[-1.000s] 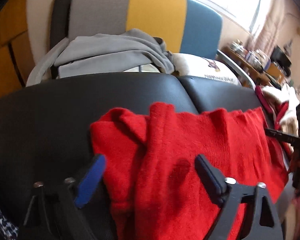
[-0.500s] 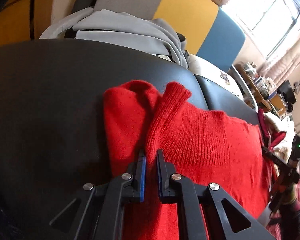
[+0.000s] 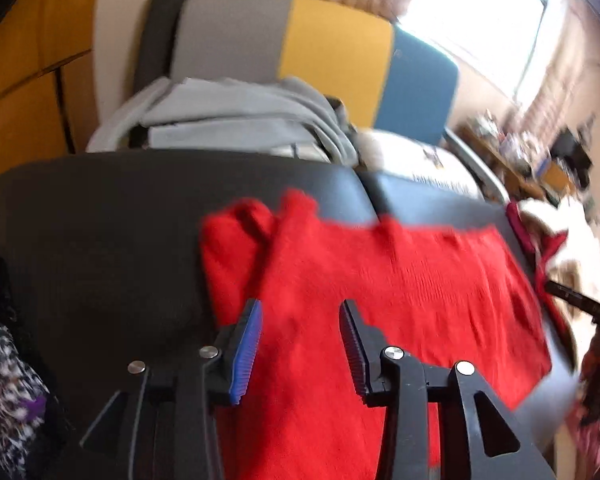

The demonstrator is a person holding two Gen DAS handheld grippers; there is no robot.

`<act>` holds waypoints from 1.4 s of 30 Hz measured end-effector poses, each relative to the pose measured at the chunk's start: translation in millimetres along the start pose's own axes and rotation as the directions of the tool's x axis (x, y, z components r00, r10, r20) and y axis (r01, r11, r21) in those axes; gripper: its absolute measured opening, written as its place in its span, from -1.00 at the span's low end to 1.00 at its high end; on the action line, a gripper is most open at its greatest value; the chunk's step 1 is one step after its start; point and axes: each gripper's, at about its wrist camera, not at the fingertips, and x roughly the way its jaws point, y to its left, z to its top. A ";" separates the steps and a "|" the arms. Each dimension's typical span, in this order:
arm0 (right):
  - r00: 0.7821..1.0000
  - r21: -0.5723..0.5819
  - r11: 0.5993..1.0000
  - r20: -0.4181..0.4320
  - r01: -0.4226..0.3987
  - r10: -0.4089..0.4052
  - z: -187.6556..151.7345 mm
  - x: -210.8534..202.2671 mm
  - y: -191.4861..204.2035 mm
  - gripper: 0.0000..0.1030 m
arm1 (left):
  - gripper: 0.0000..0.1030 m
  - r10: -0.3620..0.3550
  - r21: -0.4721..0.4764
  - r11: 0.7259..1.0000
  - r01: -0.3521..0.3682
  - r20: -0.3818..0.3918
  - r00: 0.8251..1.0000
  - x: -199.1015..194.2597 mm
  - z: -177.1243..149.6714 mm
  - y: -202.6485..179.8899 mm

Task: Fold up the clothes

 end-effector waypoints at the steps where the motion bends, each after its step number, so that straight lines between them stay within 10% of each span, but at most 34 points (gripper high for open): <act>1: 0.999 -0.013 1.000 -0.037 -0.010 0.009 -11.1 2.4 3.8 -0.60 | -0.20 0.015 0.012 1.000 -0.015 -0.022 1.000 3.9 -6.7 -2.0; 5: 0.980 -0.028 1.000 -0.199 0.013 -0.018 -60.1 21.5 9.4 -0.60 | -0.23 0.052 -0.030 0.998 -0.056 -0.139 0.989 20.4 -50.5 14.1; 18: 0.975 0.082 0.987 -0.164 -0.137 0.149 -145.8 -64.9 5.2 -0.56 | -0.27 0.111 -0.011 0.994 -0.113 -0.122 0.986 -65.6 -103.0 3.3; 25: 0.968 0.175 0.959 -0.077 -0.224 0.240 -162.5 -87.5 -35.4 -0.50 | -0.17 -0.213 0.092 0.971 0.220 -0.082 0.974 -60.5 -78.9 -98.0; 33: 0.921 0.179 0.923 -0.130 -0.341 0.366 -163.2 -55.4 -37.4 -0.47 | -0.16 -0.337 0.323 0.860 0.394 -0.220 0.916 -7.0 -76.8 -217.4; 42: 0.794 0.180 0.832 -0.248 -0.525 0.555 -136.5 -33.8 -46.4 -0.43 | -0.15 -0.295 0.387 0.835 0.392 -0.286 0.912 35.5 -71.5 -247.3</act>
